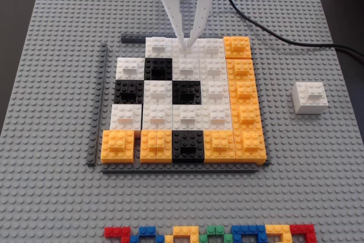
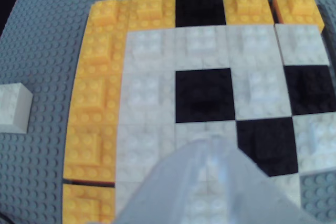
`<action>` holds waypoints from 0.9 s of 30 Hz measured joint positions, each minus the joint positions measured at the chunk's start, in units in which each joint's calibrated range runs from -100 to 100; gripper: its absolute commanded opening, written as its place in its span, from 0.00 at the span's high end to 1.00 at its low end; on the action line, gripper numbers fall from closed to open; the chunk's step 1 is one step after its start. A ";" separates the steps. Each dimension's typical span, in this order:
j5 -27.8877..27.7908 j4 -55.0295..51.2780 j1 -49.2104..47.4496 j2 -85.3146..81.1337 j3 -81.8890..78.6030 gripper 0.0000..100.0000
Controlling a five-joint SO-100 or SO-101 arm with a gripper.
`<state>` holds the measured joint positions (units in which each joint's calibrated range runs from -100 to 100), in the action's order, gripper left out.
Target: Grab the cube and place it into the grid
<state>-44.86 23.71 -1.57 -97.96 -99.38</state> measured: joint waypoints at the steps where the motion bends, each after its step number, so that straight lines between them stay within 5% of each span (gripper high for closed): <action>1: 0.00 0.00 0.00 0.00 0.00 1.00; 27: 0.54 4.30 0.00 0.00 0.00 1.00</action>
<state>-44.32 28.01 -1.57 -97.96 -99.38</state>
